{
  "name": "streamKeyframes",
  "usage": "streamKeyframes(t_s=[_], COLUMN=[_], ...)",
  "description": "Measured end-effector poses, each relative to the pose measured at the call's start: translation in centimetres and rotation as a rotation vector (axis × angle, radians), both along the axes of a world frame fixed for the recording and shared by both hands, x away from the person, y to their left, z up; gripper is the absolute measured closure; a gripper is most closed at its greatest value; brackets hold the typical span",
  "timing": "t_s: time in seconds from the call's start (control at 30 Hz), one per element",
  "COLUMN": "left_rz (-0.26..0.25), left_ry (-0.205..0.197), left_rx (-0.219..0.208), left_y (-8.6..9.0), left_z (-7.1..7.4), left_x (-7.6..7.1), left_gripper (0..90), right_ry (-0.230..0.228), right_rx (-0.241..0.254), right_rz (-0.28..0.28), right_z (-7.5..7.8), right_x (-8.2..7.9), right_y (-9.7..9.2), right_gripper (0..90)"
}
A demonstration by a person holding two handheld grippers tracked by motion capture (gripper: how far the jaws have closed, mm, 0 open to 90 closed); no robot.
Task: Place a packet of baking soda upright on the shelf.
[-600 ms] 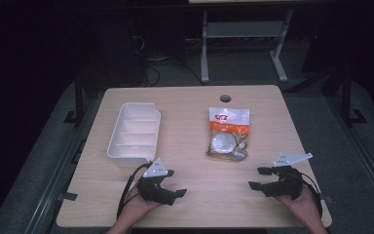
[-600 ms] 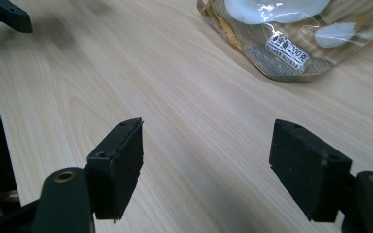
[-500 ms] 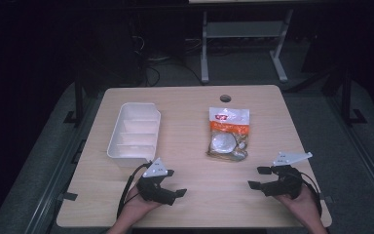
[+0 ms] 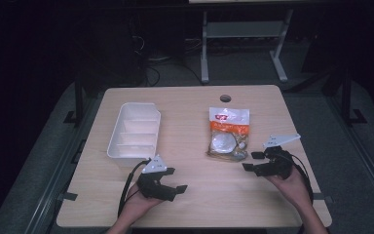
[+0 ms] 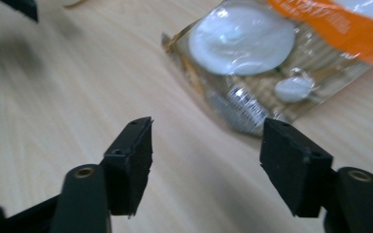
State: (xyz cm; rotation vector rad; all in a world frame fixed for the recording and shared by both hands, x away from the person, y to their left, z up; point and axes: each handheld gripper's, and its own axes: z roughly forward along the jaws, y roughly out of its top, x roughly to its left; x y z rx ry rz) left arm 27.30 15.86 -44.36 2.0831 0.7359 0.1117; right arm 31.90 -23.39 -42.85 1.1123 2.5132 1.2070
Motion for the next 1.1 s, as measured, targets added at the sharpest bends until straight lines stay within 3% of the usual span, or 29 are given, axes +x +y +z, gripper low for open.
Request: streamKeyframes(t_s=[0.17,0.3,0.4,0.5,0.73,0.97,1.03,1.1], left_rz=[0.010,0.022,0.036,0.042,0.034,0.048,0.072,0.083], left_ry=[0.006,0.011,0.013,0.014,0.026,0.056,0.074,0.086], left_rx=[-0.009,-0.020,-0.027,-0.016,0.002,0.009,0.007,0.007], left_y=[-0.4,-0.7,-1.3,-2.2,-5.1,-7.7,-8.9,-9.3], left_z=[0.4,1.0,1.3,1.6,2.1,2.7,2.9,2.8], left_x=[0.5,1.2,2.1,3.0,5.3,8.7,10.6,11.4], left_gripper=[21.4,23.1,24.4,25.0,26.9,27.0,27.0,27.0], right_ry=[-0.019,-0.022,0.006,0.016,0.067,0.066,0.062,0.060], right_rx=[0.003,0.008,0.003,-0.019,-0.113,-0.106,-0.106,-0.108], right_rz=[-0.017,-0.019,-0.010,-0.006,-0.011,-0.022,-0.022,-0.022], right_z=[0.5,1.0,0.7,0.0,-1.6,-1.9,-1.9,-2.0], right_x=[1.2,2.8,4.4,5.1,5.6,5.6,5.6,5.6], right_y=[0.2,0.7,1.6,2.3,2.7,2.5,2.5,2.5], right_gripper=[46.2,59.1,69.6,76.1,83.2,84.8,85.0,85.3])
